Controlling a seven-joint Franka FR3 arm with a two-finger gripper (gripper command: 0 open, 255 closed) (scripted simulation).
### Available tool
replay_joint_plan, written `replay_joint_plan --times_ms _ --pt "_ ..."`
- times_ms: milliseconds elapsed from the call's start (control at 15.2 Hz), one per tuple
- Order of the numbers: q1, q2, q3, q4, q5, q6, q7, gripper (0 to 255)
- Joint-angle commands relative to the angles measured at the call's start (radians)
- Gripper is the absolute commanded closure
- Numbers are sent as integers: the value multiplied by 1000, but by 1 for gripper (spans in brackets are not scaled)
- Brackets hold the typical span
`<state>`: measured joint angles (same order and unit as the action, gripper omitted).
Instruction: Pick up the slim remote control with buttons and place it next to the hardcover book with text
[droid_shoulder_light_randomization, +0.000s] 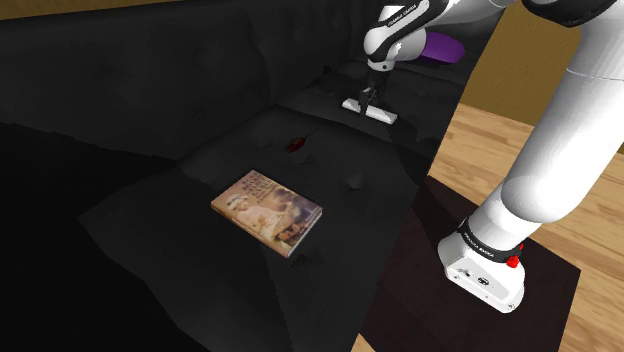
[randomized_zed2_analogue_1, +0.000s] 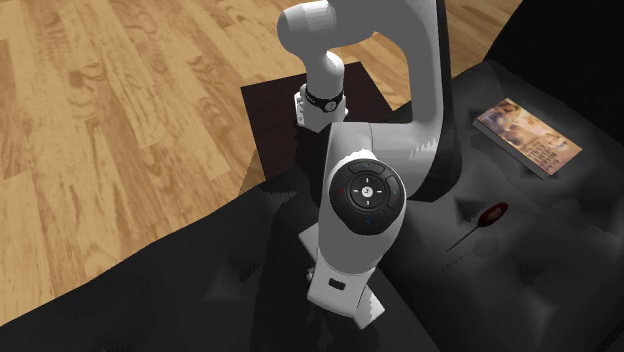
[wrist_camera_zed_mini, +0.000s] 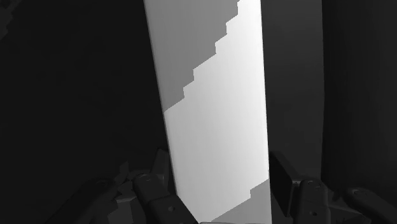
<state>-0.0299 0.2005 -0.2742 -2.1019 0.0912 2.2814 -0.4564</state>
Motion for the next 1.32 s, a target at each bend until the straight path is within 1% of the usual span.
replay_joint_plan --times_ms 0,528,1254 --pt "0 1 0 0 0 0 0 255" --pt "0 1 0 0 0 0 0 255" --pt "6 -79 -7 58 -33 -134 24 255"
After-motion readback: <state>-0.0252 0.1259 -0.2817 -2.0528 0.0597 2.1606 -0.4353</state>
